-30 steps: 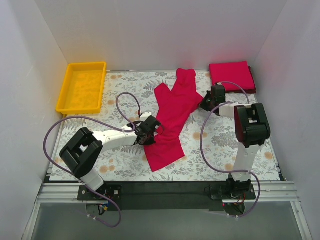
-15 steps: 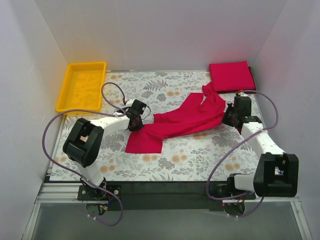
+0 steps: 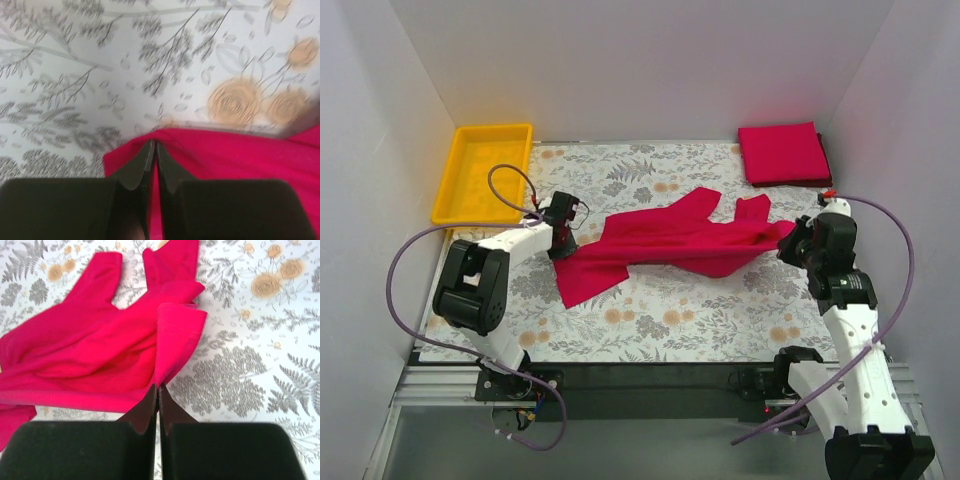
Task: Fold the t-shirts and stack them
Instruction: Flatten the tshirt out
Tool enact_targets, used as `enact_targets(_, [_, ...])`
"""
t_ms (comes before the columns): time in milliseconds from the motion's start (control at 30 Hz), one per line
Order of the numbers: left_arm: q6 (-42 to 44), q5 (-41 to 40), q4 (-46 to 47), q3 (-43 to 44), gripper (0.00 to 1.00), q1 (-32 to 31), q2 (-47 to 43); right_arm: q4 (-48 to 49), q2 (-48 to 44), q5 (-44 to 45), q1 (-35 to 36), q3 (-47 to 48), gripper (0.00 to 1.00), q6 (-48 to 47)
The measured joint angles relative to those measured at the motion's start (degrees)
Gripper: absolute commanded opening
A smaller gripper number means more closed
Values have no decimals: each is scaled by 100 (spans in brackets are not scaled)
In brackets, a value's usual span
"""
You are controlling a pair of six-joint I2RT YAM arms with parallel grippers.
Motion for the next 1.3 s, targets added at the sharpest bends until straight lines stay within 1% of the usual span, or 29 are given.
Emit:
enact_targets(33, [17,55,-76,-114,10,-2,-138,-107,-208,4,0,-101,3,-2])
enact_targets(100, [61,76,-278,-289,27,9,-446,-315,-509,72,-4,-308,10,-20])
enact_targets(133, [103,107,-352,-387,35,17,-662,-417,-621,116,-13,-404,17,-39])
enact_targets(167, [131,140,-444,-472,48,17,-931,-520,-702,151,-26,-485,25,-61])
enact_targets(200, [162,175,-538,-540,52,17,-1259,-599,-763,160,-31,-538,33,-70])
enact_targets(233, [146,214,-610,-595,55,15,-1617,-669,-828,157,-33,-590,46,-98])
enact_targets(267, [103,269,-662,-640,55,9,-2011,-748,-850,133,-33,-608,50,-116])
enact_targets(333, [24,367,-743,-695,56,-24,-2717,-815,-866,-48,-37,-612,53,-210])
enact_targets(400, [-70,573,-765,-798,57,-90,-3331,-844,-767,-396,-39,-570,52,-264])
enact_targets(467, [-181,765,-824,-975,57,-201,-3685,-826,-527,-796,-39,-426,48,-315])
enact_targets(500, [-258,861,-846,-1102,56,-284,-3766,-756,-356,-986,-37,-369,42,-334])
enact_targets(600, [-452,1054,-901,-1493,53,-608,-3652,-505,114,-1453,-37,-330,35,-350])
enact_targets(700, [-645,1189,-964,-1735,45,-964,-3189,-160,852,-1810,109,-339,33,-304])
enact_targets(733, [-688,1207,-977,-1742,40,-1049,-3042,20,1095,-1832,251,-363,33,-264])
enact_targets(867, [-798,1202,-824,-1714,27,-1294,-2441,739,1989,-1843,979,-402,32,-70])
enact_targets(967, [-791,1174,-780,-1609,26,-1331,-2035,1314,2739,-1784,1397,-374,32,52])
enact_targets(1067, [-789,1161,-734,-1591,25,-1346,-1803,1768,3602,-1759,1635,-184,31,122])
enact_targets(1167, [-789,1163,-730,-1589,23,-1362,-1703,2035,4533,-1766,1731,289,31,131])
enact_targets(1300, [-754,1172,-745,-1545,21,-1362,-1637,2256,5534,-1840,1766,1054,31,133])
